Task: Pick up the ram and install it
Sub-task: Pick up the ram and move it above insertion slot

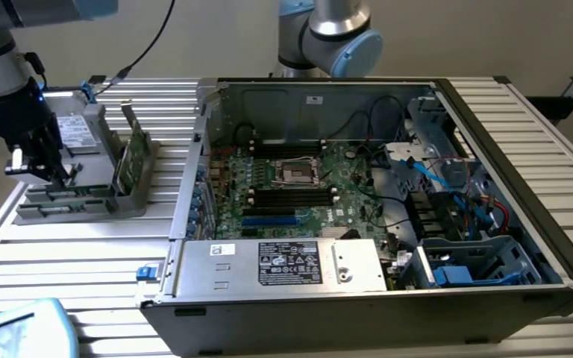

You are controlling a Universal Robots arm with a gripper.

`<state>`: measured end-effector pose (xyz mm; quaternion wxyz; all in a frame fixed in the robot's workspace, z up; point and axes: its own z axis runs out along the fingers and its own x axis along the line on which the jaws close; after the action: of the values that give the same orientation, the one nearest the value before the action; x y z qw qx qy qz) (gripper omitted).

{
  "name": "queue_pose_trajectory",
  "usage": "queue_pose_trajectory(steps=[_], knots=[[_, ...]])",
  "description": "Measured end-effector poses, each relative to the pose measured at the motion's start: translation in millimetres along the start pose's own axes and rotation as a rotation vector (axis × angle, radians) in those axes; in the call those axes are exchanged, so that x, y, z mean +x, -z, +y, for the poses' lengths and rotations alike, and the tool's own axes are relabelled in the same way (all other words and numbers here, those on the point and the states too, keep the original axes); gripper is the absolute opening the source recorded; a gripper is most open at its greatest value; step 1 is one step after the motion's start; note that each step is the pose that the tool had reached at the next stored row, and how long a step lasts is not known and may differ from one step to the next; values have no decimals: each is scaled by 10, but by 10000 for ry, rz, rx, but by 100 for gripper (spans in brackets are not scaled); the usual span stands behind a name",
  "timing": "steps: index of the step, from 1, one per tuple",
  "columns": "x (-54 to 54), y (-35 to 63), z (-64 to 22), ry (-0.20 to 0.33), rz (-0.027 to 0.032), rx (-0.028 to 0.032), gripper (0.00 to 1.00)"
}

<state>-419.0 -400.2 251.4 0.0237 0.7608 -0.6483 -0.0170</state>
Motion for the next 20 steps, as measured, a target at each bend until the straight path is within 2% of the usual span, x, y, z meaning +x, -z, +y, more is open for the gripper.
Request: queue_pose_trajectory(steps=[20], knots=[[-3, -364, -19, -2, 0, -1, 31]])
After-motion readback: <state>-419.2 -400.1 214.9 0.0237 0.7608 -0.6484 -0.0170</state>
